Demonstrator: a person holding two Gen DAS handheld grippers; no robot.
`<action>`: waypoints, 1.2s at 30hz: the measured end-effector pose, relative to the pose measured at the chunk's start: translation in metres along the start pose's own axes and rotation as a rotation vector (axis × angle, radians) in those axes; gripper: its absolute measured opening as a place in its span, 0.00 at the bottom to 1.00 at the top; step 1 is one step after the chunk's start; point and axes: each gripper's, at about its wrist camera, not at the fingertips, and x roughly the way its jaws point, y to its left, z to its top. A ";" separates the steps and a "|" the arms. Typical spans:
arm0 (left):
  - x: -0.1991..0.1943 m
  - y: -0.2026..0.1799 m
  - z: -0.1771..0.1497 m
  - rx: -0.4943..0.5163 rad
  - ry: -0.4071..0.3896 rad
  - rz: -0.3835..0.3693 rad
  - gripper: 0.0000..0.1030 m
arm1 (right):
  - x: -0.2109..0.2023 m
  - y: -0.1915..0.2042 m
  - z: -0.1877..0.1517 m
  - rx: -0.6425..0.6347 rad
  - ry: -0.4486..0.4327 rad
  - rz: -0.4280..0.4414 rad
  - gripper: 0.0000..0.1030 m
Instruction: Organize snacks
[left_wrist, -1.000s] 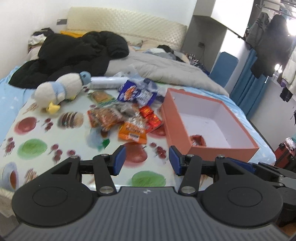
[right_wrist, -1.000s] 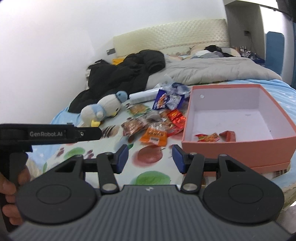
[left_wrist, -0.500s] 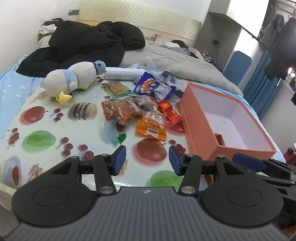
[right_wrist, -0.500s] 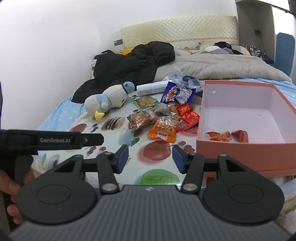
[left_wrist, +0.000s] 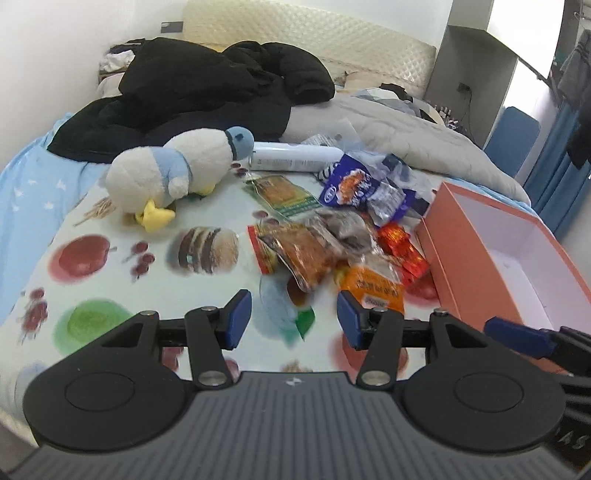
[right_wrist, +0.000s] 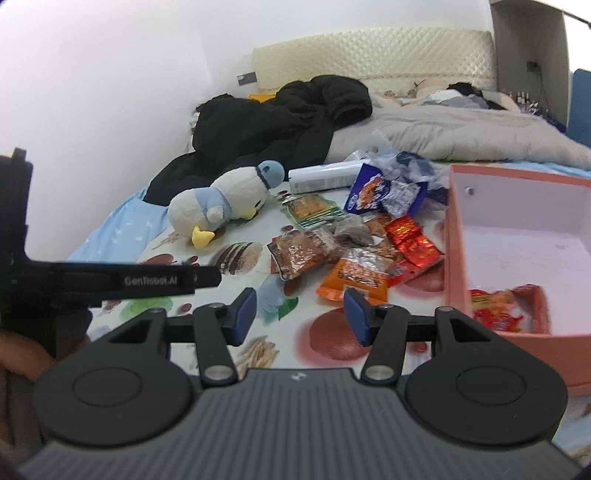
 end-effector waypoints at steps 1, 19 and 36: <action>0.005 0.001 0.004 0.019 -0.006 0.005 0.56 | 0.007 0.001 0.001 -0.001 0.004 -0.001 0.53; 0.162 0.028 0.039 -0.041 0.145 -0.094 0.80 | 0.147 -0.043 0.007 0.070 0.117 -0.157 0.83; 0.190 0.041 0.026 -0.227 0.153 -0.179 0.19 | 0.209 -0.048 0.004 0.065 0.176 -0.229 0.73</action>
